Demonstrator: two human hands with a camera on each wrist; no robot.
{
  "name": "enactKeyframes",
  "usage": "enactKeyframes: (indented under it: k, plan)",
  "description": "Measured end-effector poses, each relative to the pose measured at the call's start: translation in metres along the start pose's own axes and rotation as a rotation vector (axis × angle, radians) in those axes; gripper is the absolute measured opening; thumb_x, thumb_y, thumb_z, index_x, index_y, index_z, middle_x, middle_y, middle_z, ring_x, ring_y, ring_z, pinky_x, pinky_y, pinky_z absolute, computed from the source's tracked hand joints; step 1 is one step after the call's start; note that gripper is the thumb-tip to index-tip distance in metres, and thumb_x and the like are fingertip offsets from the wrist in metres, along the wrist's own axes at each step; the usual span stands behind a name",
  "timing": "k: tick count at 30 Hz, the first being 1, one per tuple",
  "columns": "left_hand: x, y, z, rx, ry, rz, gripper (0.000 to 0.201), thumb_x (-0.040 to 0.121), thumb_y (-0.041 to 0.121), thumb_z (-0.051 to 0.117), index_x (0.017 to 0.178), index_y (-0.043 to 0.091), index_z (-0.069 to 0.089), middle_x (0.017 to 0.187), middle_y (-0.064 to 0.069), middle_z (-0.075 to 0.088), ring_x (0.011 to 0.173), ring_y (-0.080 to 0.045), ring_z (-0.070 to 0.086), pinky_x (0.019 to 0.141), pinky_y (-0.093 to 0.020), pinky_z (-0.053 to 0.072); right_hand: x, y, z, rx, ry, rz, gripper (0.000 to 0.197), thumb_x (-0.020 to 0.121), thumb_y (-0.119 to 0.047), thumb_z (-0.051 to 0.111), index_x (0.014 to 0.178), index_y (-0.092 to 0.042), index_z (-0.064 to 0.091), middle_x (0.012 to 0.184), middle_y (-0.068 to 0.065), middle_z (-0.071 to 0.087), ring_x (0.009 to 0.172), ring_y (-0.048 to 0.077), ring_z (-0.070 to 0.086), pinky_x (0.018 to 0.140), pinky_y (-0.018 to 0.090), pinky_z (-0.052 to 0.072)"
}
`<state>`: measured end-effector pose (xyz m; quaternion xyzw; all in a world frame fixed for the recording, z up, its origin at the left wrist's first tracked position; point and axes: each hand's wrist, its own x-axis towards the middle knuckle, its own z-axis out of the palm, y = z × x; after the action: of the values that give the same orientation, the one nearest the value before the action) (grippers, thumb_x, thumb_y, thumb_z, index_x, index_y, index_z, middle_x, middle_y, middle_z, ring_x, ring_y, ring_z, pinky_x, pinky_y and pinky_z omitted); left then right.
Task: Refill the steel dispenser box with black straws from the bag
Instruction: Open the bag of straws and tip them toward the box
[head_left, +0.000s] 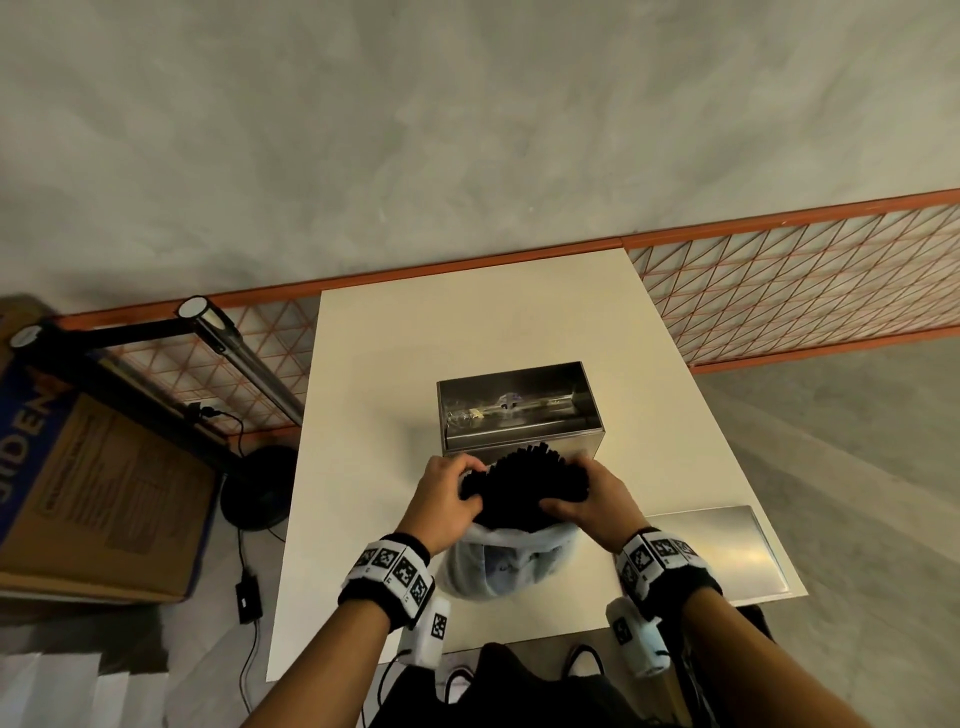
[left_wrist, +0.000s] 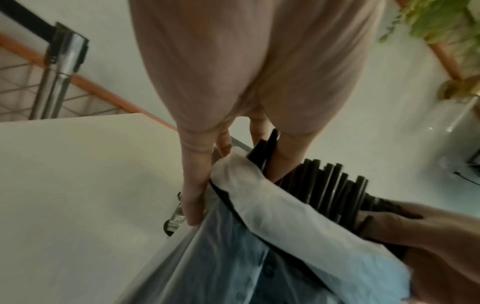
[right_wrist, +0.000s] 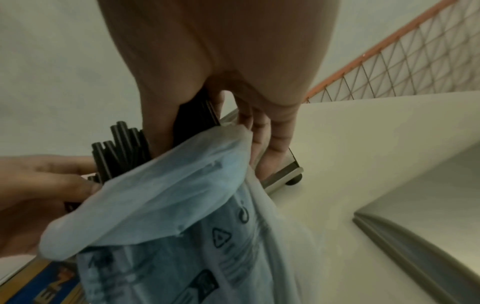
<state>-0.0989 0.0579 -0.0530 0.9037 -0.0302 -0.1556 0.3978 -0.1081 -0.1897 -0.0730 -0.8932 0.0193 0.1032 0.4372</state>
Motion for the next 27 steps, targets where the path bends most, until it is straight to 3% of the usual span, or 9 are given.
enactKeyframes:
  k: [5,8,10,12,15,17,19,23,27]
  plan:
    - [-0.004,0.009,0.000,0.032,-0.060,0.059,0.030,0.087,0.002,0.066,0.101,0.026,0.055,0.117,-0.001,0.058,0.106,-0.016,0.057,0.086,-0.019,0.037,-0.002,-0.010,-0.001,0.008,0.015,-0.155,0.030,0.074,-0.022,0.075,0.094,-0.023,0.052,0.093,-0.002,0.059,0.081,0.018,0.058,0.074,0.032,0.049]
    - [-0.006,0.011,-0.004,-0.007,0.032,0.116,0.033,0.086,-0.005,0.062,0.096,0.026,0.054,0.111,0.002,0.058,0.101,-0.014,0.057,0.086,-0.020,0.040,-0.004,-0.016,-0.002,-0.016,0.068,-0.228,0.033,0.075,-0.016,0.075,0.092,-0.025,0.049,0.093,-0.007,0.057,0.080,0.011,0.056,0.070,0.023,0.047]
    - [-0.007,0.011,-0.006,-0.027,0.086,0.123,0.036,0.086,-0.007,0.059,0.106,0.023,0.055,0.116,0.002,0.056,0.106,-0.014,0.057,0.093,-0.024,0.045,-0.004,-0.016,-0.002,-0.024,0.090,-0.224,0.034,0.075,-0.016,0.076,0.092,-0.026,0.048,0.094,-0.008,0.056,0.080,0.009,0.055,0.068,0.017,0.043]
    - [-0.008,0.008,-0.005,0.007,0.046,0.110,0.054,0.086,-0.003,0.063,0.132,0.021,0.049,0.134,0.000,0.047,0.123,-0.015,0.051,0.109,-0.028,0.042,-0.004,-0.012,-0.001,-0.034,0.086,-0.203,0.034,0.076,-0.017,0.075,0.093,-0.026,0.047,0.095,-0.007,0.056,0.080,0.012,0.055,0.068,0.015,0.041]
    - [-0.011,0.012,0.002,0.130,-0.069,0.165,0.100,0.080,0.027,0.075,0.160,0.028,0.015,0.158,0.003,0.022,0.145,-0.022,0.032,0.120,-0.037,0.035,-0.003,-0.008,0.005,-0.048,0.091,-0.173,0.032,0.076,-0.014,0.074,0.093,-0.021,0.048,0.094,-0.003,0.056,0.079,0.017,0.054,0.066,0.012,0.037]
    - [-0.013,0.021,0.012,0.335,-0.092,0.238,0.117,0.072,0.056,0.071,0.162,0.032,0.000,0.164,0.004,0.014,0.148,-0.025,0.025,0.118,-0.047,0.037,-0.002,-0.009,0.008,-0.054,0.100,-0.170,0.030,0.076,-0.012,0.073,0.094,-0.018,0.050,0.094,-0.002,0.055,0.078,0.018,0.053,0.065,0.011,0.036]
    - [-0.013,0.026,0.023,0.487,-0.077,0.254,0.128,0.068,0.067,0.074,0.162,0.033,-0.007,0.166,0.002,0.013,0.150,-0.025,0.023,0.118,-0.052,0.036,-0.002,-0.010,0.011,-0.073,0.080,-0.197,0.030,0.077,-0.011,0.073,0.095,-0.017,0.050,0.094,-0.004,0.053,0.077,0.016,0.053,0.065,0.011,0.036]
    - [0.001,0.028,0.037,0.535,0.010,0.194,0.133,0.066,0.067,0.081,0.162,0.032,-0.005,0.159,-0.001,0.025,0.141,-0.026,0.035,0.109,-0.050,0.045,-0.004,-0.008,0.013,-0.084,0.024,-0.267,0.032,0.075,-0.012,0.074,0.097,-0.016,0.051,0.096,-0.006,0.049,0.078,0.018,0.054,0.070,0.024,0.045]
    - [0.012,0.027,0.035,0.406,0.009,0.122,0.112,0.074,0.050,0.082,0.160,0.027,0.014,0.148,-0.003,0.035,0.136,-0.026,0.040,0.102,-0.045,0.051,-0.006,-0.001,0.001,-0.011,-0.033,-0.167,0.047,0.074,-0.031,0.078,0.111,-0.026,0.049,0.105,-0.007,0.058,0.091,0.015,0.059,0.079,0.029,0.048]
